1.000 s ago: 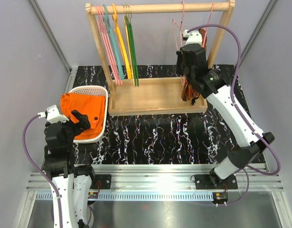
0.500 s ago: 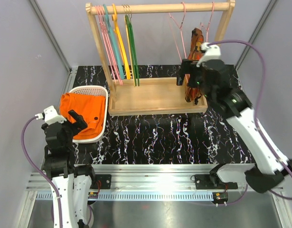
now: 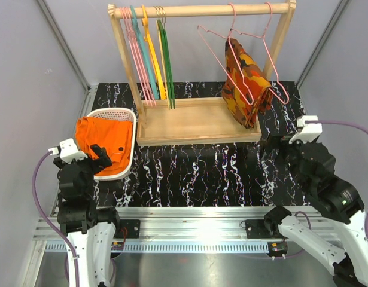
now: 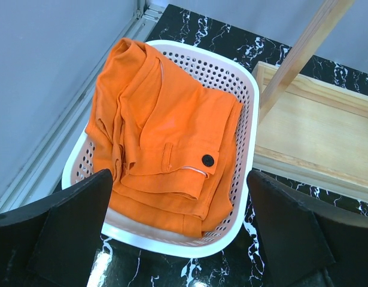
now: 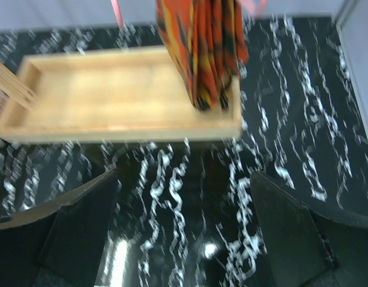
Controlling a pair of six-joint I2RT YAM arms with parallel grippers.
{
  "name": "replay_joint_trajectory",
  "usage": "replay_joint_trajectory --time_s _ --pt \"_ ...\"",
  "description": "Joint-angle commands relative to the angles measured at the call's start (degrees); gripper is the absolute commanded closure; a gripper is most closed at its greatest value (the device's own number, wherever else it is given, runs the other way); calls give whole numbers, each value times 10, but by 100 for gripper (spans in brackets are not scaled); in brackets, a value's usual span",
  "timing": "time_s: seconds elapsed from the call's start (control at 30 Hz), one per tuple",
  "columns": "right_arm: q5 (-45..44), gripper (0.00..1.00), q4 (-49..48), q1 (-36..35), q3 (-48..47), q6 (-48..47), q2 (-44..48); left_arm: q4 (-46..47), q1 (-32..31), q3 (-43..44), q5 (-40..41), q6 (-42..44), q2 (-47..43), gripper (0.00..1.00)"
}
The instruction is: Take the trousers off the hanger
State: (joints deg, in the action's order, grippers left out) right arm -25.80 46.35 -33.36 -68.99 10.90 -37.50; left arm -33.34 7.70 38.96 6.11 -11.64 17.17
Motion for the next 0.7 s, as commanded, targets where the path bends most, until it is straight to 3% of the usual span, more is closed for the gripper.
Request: replay_joint_trajectory --time_s 0.0,0.23,0.67 --pt "-35 1 51 1 29 18 38 25 -3 2 0 15 -15 1" --pt "-56 1 96 1 42 22 68 25 -18 -2 -30 25 -45 1" --pt "-58 0 91 1 48 28 73 22 -31 -3 -36 21 -57 1"
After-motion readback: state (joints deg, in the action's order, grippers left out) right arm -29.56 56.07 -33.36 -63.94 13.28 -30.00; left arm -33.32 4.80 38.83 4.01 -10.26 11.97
